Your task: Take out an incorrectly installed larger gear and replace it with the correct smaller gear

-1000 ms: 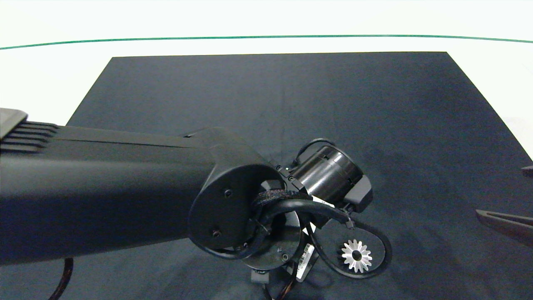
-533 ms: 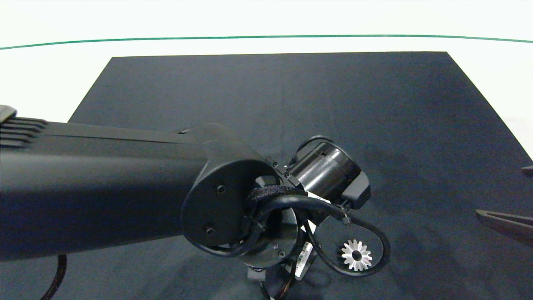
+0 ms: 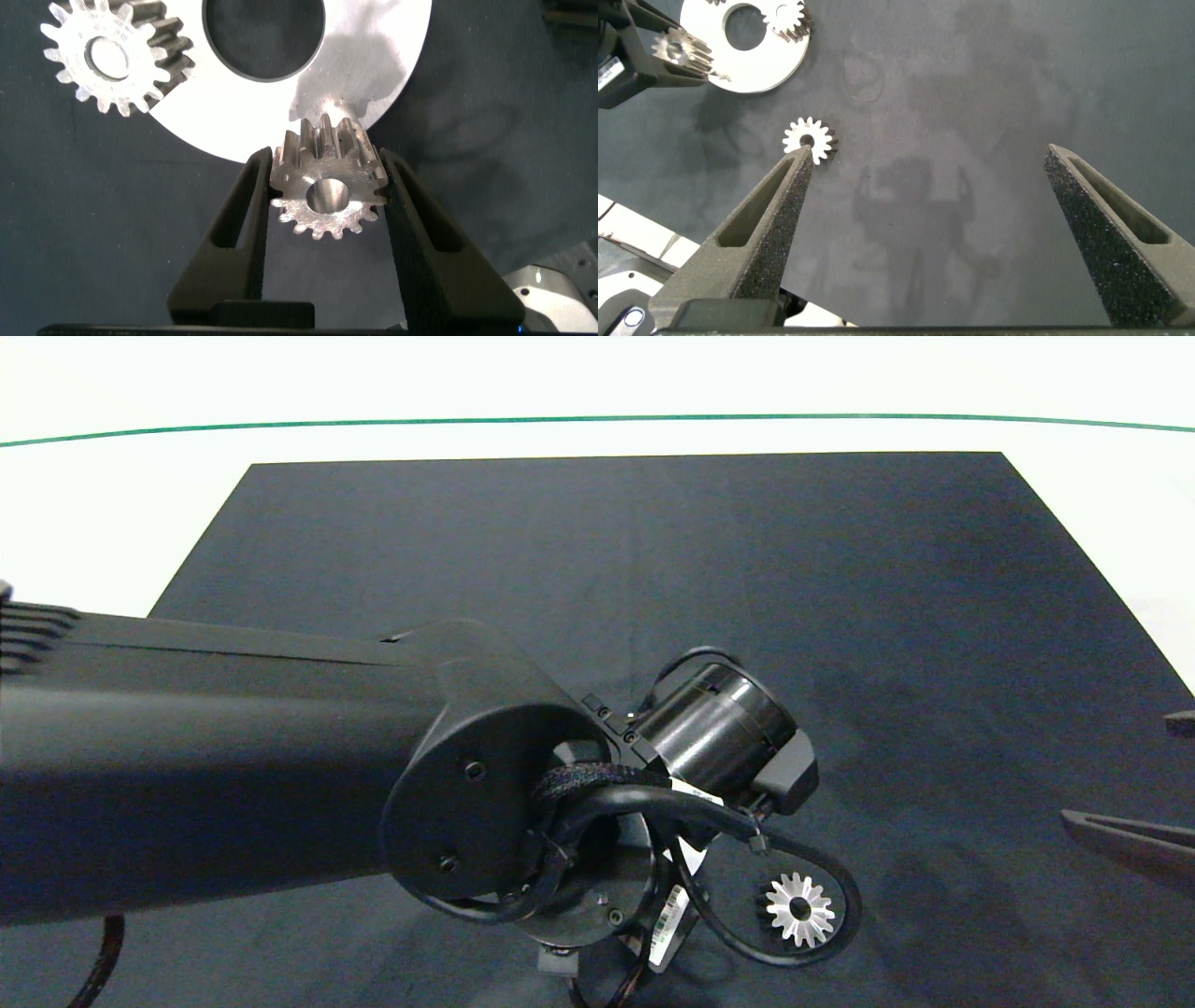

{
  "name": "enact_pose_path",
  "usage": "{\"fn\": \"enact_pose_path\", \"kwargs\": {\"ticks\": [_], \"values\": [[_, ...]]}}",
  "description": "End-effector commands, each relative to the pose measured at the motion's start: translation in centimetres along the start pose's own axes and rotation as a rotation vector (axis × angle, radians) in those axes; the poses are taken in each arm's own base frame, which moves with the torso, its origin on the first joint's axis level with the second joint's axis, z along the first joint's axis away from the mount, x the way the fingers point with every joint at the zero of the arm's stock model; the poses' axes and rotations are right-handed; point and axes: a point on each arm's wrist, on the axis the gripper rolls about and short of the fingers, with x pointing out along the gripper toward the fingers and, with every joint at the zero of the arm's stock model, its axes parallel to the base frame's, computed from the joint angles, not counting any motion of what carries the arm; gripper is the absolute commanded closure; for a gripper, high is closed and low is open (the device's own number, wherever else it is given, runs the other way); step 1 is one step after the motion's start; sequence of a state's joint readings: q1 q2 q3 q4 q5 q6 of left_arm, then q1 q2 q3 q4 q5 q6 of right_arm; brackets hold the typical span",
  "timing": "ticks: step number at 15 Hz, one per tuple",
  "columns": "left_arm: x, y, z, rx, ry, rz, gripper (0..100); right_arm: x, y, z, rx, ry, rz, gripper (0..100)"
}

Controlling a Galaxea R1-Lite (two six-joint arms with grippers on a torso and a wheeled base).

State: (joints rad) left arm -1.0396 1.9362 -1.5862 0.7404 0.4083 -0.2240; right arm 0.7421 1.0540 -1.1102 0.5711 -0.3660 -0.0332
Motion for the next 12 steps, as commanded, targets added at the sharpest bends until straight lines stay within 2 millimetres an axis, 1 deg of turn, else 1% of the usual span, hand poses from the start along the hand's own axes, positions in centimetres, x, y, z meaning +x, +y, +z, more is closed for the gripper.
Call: {"fn": "enact_pose_path", "kwargs": {"ticks": [1,12], "values": [[0.12,-0.21,0.1,0.001,-0.005,-0.002,81,0.1,0.04,-0.03,-0.003,0.006,-0.002,0],[0.69,-0.44,0.48,0.013,-0.016,-0.006,81,0.28,0.11,-0.07,-0.006,0.013,-0.001,0]]}}
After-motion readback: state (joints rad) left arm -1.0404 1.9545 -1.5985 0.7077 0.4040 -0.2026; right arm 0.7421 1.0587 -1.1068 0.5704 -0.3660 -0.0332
